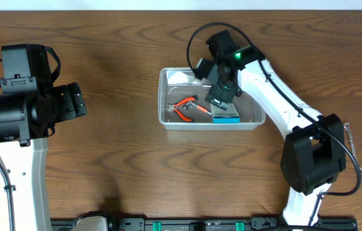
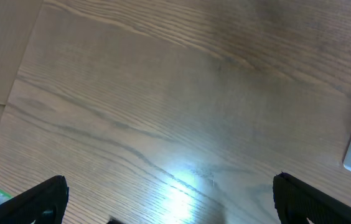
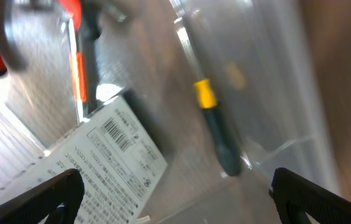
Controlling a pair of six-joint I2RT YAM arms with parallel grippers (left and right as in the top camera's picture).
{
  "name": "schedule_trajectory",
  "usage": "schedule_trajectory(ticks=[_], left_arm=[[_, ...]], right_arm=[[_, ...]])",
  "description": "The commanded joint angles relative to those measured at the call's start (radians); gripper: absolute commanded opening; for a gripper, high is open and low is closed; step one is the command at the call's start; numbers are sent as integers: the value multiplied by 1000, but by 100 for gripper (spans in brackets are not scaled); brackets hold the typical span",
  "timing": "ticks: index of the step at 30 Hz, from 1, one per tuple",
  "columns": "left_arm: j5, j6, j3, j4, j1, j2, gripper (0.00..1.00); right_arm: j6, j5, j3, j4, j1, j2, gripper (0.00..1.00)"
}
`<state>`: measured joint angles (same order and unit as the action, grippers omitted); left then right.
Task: Pack container
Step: 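Lower the screwdriver into the container and open the right gripper, then move the right gripper right over the silver wrench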
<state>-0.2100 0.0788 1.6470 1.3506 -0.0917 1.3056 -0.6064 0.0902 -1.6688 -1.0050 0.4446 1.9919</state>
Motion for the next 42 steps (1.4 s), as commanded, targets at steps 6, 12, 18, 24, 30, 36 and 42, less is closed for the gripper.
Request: schedule_trajectory(ticks=[6,12,18,24,30,36,42], left_arm=[[-8,9,5,2,-5,1,98],[-8,9,5,2,-5,1,98],[-8,9,5,2,-5,1,98],[-8,9,5,2,-5,1,99],[-8,9,5,2,-5,1,98],[-8,9,5,2,-5,1,98],[-8,9,5,2,-5,1,98]], right_arm=[[379,102,-124,-25,-45,-231,99],[554,201,-124,-149,-201,-376,99],[613,197,-124,-370,-422,-457,99],[571,187,-120,-467,-602,-471,99],[256,-38,-102,-446,-700,-468,99],[208,-64,-102,-394,-737,-468,99],[231,-73,-102,-420,-736,-468,99]])
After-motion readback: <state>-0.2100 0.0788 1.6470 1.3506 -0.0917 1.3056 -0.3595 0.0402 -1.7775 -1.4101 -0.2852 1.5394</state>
